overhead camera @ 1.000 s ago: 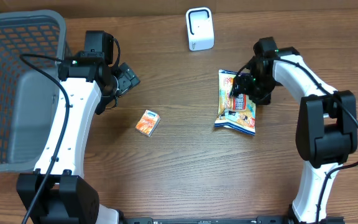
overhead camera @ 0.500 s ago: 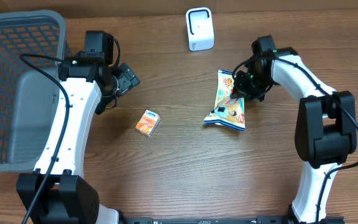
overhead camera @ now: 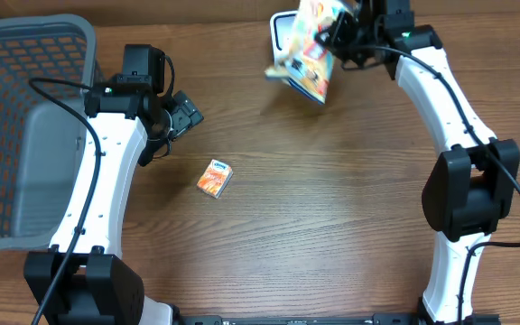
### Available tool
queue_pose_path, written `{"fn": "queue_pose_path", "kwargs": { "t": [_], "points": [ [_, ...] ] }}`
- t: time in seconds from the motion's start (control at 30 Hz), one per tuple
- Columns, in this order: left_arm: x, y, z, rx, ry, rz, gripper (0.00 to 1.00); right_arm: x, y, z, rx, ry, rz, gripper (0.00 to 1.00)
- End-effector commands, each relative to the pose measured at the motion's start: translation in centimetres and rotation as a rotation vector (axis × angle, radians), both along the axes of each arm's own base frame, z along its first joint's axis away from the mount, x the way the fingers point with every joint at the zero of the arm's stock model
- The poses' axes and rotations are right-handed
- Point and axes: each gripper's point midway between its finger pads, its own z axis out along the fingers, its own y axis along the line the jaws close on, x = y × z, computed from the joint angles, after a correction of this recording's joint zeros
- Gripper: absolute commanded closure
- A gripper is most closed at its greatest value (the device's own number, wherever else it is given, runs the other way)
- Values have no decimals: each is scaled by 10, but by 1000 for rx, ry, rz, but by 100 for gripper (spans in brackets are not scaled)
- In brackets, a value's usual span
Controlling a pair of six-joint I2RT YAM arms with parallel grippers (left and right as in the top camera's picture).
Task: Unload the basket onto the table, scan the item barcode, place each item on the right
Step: 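Raise the yellow bag up in front of the white scanner, then carry the bag off the table to the right and release it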
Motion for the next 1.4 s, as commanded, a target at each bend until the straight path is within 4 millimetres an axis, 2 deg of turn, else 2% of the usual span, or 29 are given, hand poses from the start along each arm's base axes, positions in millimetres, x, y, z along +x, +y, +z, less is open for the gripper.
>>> {"fn": "queue_pose_path", "kwargs": {
  "t": [0.0, 0.07, 0.17, 0.3, 0.73, 0.83, 0.87, 0.9, 0.93, 1.07, 1.13, 1.23, 1.27, 1.3, 1.37],
  "points": [
    [3, 4, 9, 19, -27, -10, 0, 13, 34, 11, 129, -4, -45, 96],
    [3, 4, 9, 19, -27, -10, 0, 21, 47, 7, 151, -27, -66, 96],
    [3, 4, 9, 19, -27, -10, 0, 32, 58, -9, 170, -21, -117, 96],
    [3, 4, 9, 19, -28, -10, 0, 40, 51, -26, 157, 0, -184, 96],
    [3, 4, 9, 19, -28, -10, 0, 48, 31, -24, 142, -21, -191, 96],
    [3, 4, 9, 19, -27, -10, 0, 48, 19, -9, 131, -67, -130, 96],
    [3, 4, 9, 19, -27, -10, 0, 48, 7, -1, 114, -83, -125, 96],
    [3, 4, 9, 19, -27, -10, 0, 47, -16, 13, 74, -101, -141, 96],
    [3, 4, 9, 19, -28, -10, 0, 47, -30, 20, 52, -107, -161, 96],
    [3, 4, 9, 19, -27, -10, 0, 39, -122, 55, -52, -87, -396, 96],
    [3, 4, 9, 19, -27, -10, 0, 27, -182, 71, -98, -77, -527, 96],
    [3, 4, 9, 19, -28, -10, 0, 7, -253, 73, -144, -21, -672, 96],
    [3, 4, 9, 19, -27, -10, 0, -2, -278, 68, -163, 11, -725, 96],
    [3, 4, 9, 19, -27, -10, 0, -17, -319, 58, -188, 71, -807, 96],
    [3, 4, 9, 19, -27, -10, 0, -34, -357, 42, -211, 137, -881, 96]
  ]
}}
